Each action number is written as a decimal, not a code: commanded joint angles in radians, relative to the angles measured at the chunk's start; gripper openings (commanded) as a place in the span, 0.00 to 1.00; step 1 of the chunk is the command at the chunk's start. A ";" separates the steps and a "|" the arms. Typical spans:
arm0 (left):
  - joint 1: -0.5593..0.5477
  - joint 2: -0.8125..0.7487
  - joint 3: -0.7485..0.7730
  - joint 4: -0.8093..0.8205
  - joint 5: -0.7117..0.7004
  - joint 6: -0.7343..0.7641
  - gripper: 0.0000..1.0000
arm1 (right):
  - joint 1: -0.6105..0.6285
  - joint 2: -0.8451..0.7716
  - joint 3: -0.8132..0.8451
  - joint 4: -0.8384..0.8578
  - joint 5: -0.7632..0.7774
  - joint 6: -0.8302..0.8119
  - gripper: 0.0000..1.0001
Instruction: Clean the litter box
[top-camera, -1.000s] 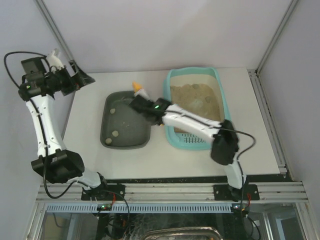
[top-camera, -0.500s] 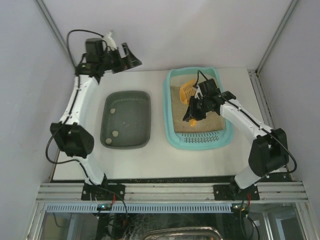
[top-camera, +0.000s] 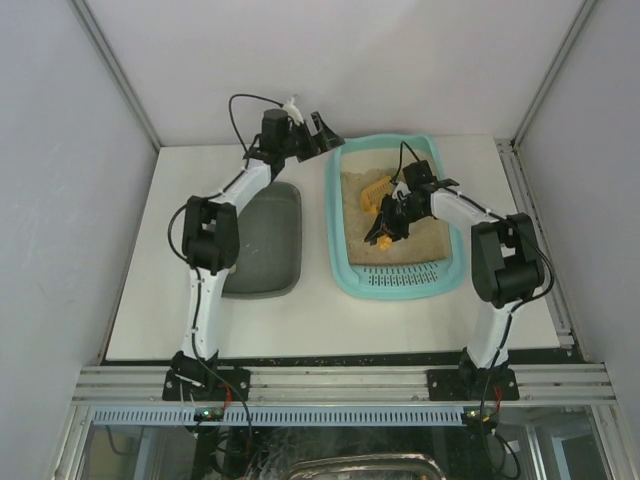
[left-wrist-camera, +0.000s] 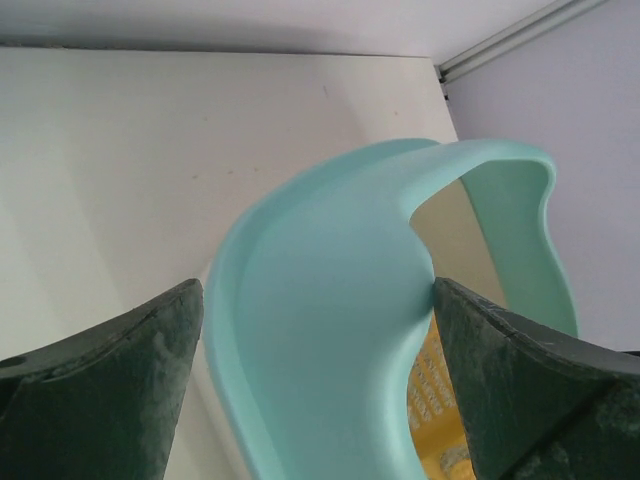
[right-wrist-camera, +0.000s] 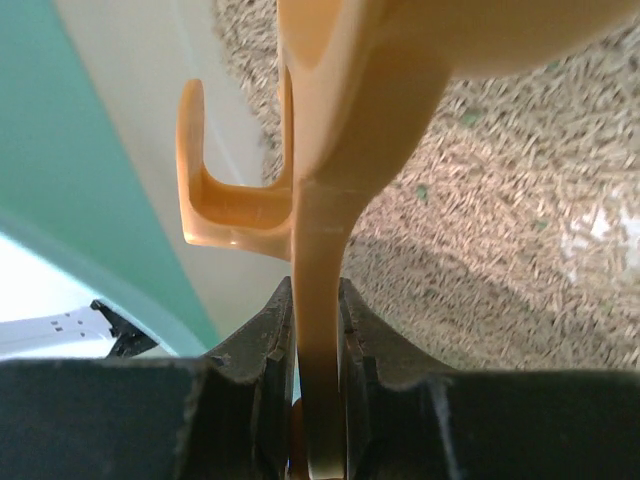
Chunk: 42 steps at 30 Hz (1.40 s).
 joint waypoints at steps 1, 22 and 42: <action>-0.031 0.058 0.124 0.220 -0.040 -0.045 1.00 | -0.008 0.066 0.103 0.013 -0.001 -0.032 0.00; -0.110 -0.017 -0.020 0.210 -0.008 0.003 1.00 | 0.049 0.416 0.518 -0.207 -0.008 -0.165 0.00; -0.114 -0.040 -0.034 0.210 0.012 0.001 1.00 | 0.064 0.390 0.335 0.163 -0.244 -0.120 0.00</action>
